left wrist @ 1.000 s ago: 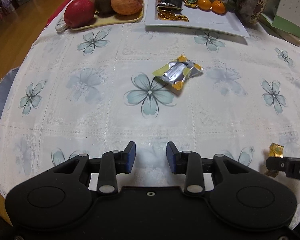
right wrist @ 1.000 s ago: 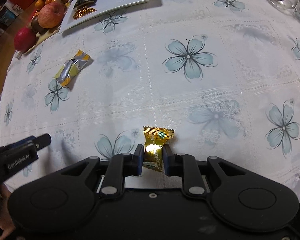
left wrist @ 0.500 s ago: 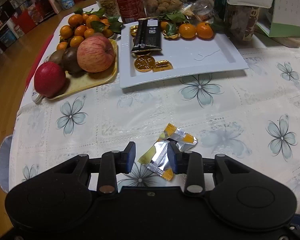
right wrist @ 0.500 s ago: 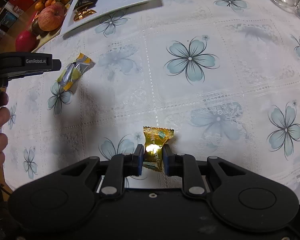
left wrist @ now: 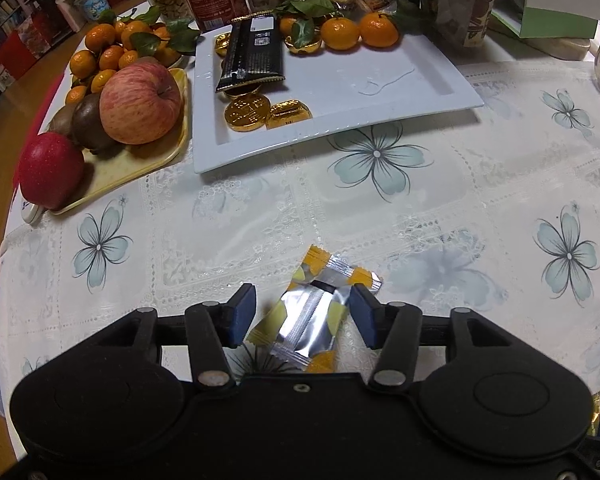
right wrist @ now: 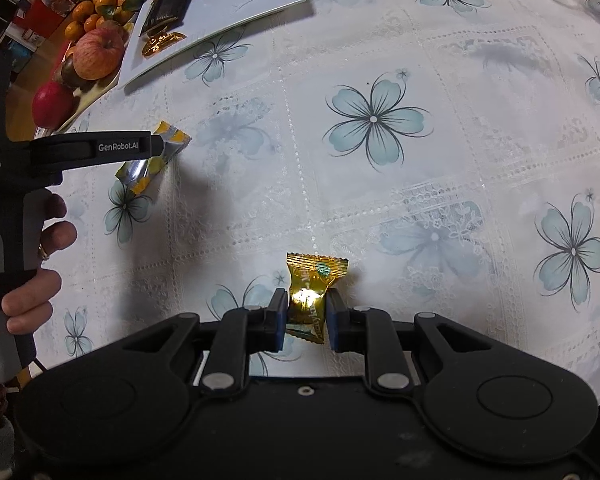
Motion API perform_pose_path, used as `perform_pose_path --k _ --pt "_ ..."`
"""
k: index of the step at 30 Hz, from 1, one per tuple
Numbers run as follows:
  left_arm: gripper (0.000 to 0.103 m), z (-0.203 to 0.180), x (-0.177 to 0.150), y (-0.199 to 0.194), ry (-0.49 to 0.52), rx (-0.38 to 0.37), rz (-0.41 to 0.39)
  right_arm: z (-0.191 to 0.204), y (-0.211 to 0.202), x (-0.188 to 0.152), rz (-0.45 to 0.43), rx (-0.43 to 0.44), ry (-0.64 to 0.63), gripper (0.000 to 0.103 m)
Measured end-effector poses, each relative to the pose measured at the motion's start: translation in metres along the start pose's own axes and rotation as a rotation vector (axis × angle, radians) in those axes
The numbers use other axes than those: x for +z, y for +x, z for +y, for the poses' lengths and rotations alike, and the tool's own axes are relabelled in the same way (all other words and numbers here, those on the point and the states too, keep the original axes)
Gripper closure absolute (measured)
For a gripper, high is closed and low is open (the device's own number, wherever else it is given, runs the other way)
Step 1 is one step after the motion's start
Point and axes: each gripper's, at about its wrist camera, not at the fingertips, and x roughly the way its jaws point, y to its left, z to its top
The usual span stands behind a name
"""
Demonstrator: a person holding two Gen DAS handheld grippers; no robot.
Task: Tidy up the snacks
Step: 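Grasp the silver-and-yellow wrapped snack with the left gripper, then carry the silver-yellow snack and gold candy over the gold tray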
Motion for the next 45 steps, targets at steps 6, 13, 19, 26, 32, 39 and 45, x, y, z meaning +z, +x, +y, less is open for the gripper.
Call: perform_pose_path --k 6,13,19,26,32,39,45 --pt "0.043 -0.006 -0.005 0.012 0.017 0.01 0.024 0.001 0.001 0.001 0.002 0.0 0.001 0.081" --pt "0.053 0.007 -0.002 0.016 -0.116 -0.055 0.074 0.004 0.003 0.001 0.003 -0.007 -0.002 0.081" --pt "0.06 0.009 -0.004 0.012 -0.232 -0.061 0.138 0.001 0.001 0.001 -0.003 -0.013 -0.003 0.081" --pt "0.06 -0.005 -0.018 -0.021 -0.242 -0.062 0.172 -0.01 -0.003 0.004 -0.022 -0.024 0.024 0.081" --pt "0.06 -0.012 -0.047 -0.06 -0.238 -0.08 0.204 -0.022 -0.002 0.007 -0.034 -0.053 0.053 0.081" --pt "0.06 -0.016 -0.094 -0.105 -0.249 -0.072 0.173 -0.035 -0.001 0.005 -0.046 -0.065 0.069 0.081" --pt "0.06 -0.02 -0.137 -0.132 -0.284 -0.063 0.154 -0.043 -0.013 0.001 -0.092 0.013 0.094 0.081"
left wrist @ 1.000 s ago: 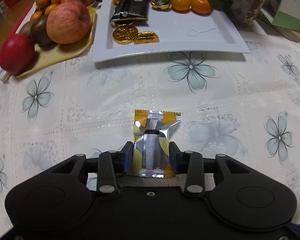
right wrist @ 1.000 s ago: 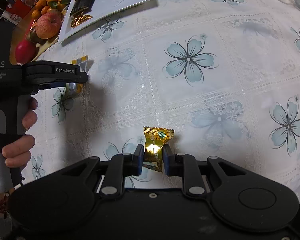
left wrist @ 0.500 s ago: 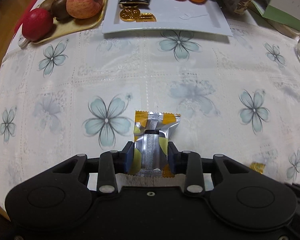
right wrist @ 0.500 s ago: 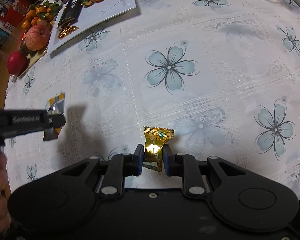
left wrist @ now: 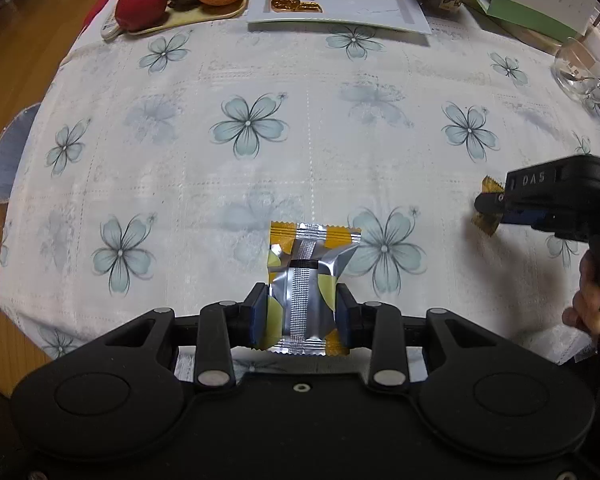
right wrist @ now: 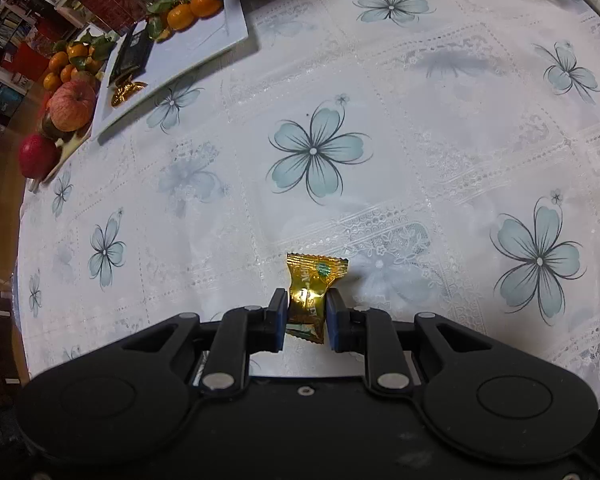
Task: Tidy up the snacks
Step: 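Carry the silver-yellow snack and gold candy over the gold tray, then open left gripper to drop silver-yellow snack while right gripper releases gold candy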
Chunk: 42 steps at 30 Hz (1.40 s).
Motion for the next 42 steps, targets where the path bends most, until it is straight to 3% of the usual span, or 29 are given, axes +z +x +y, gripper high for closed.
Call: perform_pose_path --k 8,12,19,25,33,42 --pt "0.06 0.015 -0.052 -0.024 -0.042 0.0 -0.006 0.002 -0.05 -0.034 -0.083 0.06 -0.031 0.081" --pt "0.06 0.013 -0.071 -0.033 -0.033 0.032 -0.031 -0.001 -0.078 -0.073 -0.106 0.086 -0.043 0.081" --pt "0.06 -0.001 -0.104 -0.041 -0.006 0.018 -0.047 -0.014 -0.113 -0.147 -0.104 0.116 -0.051 0.081" --pt "0.06 -0.009 -0.129 -0.041 0.007 0.01 -0.03 -0.022 -0.134 -0.195 -0.082 0.069 -0.1 0.081" --pt "0.06 -0.012 -0.153 -0.041 0.023 0.008 -0.006 -0.023 -0.148 -0.23 -0.041 0.06 -0.148 0.081" --pt "0.06 -0.006 -0.146 -0.028 0.029 -0.027 0.105 -0.017 -0.142 -0.237 0.027 0.012 -0.199 0.081"
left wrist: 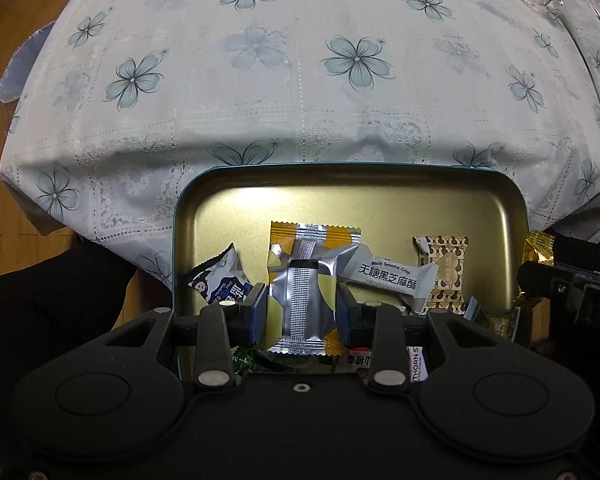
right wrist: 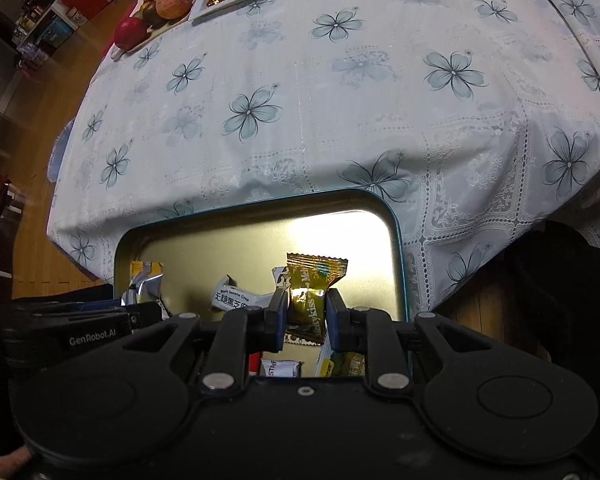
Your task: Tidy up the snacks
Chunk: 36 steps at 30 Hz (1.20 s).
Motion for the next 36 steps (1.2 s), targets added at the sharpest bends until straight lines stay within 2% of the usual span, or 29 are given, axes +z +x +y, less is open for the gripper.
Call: perform_pose_path --k 7,12,20,25,30,36 --pt "0.059 0.006 0.021 0.012 -0.01 0.024 0.077 0.004 0.012 0.016 0.054 -0.032 -0.013 0.081" --pt "0.058 0.012 0.034 0.018 -0.042 -0.001 0.13 0.007 0.021 0.03 0.065 -0.07 -0.011 0.081" --pt "0.055 0.013 0.044 0.015 -0.043 -0.029 0.135 0.012 0.022 0.043 0.053 -0.106 -0.02 0.074" --pt "0.055 0.012 0.046 0.011 -0.046 -0.037 0.122 0.015 0.017 0.041 0.037 -0.108 -0.027 0.074" --pt "0.055 0.012 0.037 -0.003 -0.07 -0.034 0.057 0.016 0.008 0.033 0.001 -0.1 -0.023 0.074" --pt "0.055 0.009 0.012 -0.033 -0.05 0.028 -0.125 0.019 -0.011 0.014 -0.072 -0.084 -0.02 0.074"
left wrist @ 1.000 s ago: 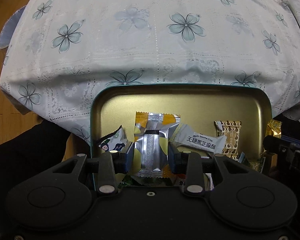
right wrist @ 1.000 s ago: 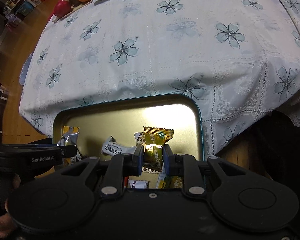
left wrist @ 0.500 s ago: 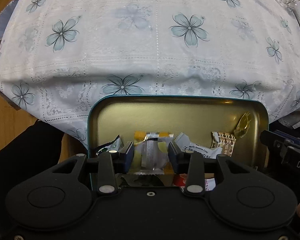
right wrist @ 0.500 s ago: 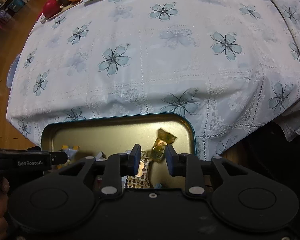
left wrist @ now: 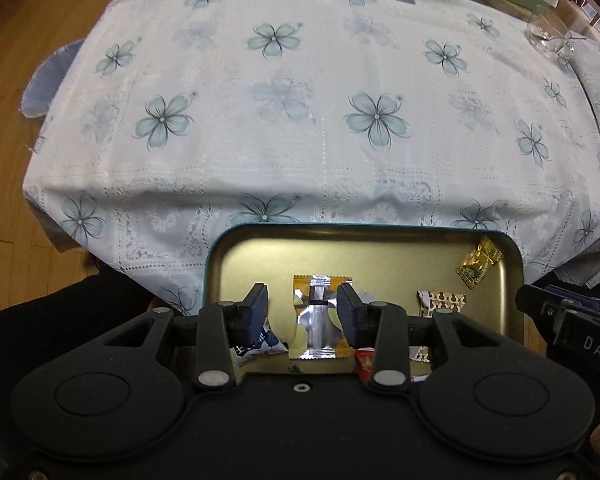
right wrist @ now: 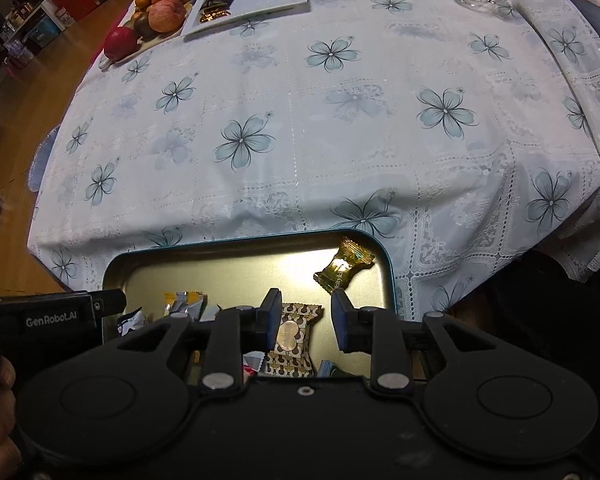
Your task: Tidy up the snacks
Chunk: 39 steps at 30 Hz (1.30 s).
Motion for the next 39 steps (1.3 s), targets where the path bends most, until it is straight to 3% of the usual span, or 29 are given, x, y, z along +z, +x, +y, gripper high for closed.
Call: perform_pose_path --k 5,9,12,20,25,33,39 --pt "0.055 0.001 -0.027 -0.017 0.015 0.043 -0.17 0.003 -0.015 -0.027 -0.083 0.002 -0.001 0.073" --pt "0.055 0.004 -0.052 -0.023 0.017 0.064 -0.287 0.004 -0.026 -0.057 -0.178 -0.008 -0.007 0.064" --pt "0.054 0.008 -0.074 -0.022 -0.001 0.059 -0.345 0.002 -0.03 -0.08 -0.241 -0.013 -0.001 0.063" --pt "0.054 0.007 -0.125 -0.007 0.008 0.09 -0.366 0.002 -0.023 -0.145 -0.361 -0.041 -0.049 0.059" --pt "0.054 0.014 -0.143 -0.002 -0.018 0.059 -0.374 -0.002 -0.016 -0.173 -0.421 -0.037 -0.057 0.056" --pt "0.054 0.015 -0.155 0.009 -0.041 0.063 -0.361 0.0 -0.013 -0.186 -0.478 -0.007 -0.079 0.048" --pt "0.054 0.016 -0.155 0.017 -0.049 0.056 -0.337 0.003 -0.007 -0.189 -0.479 0.0 -0.086 0.048"
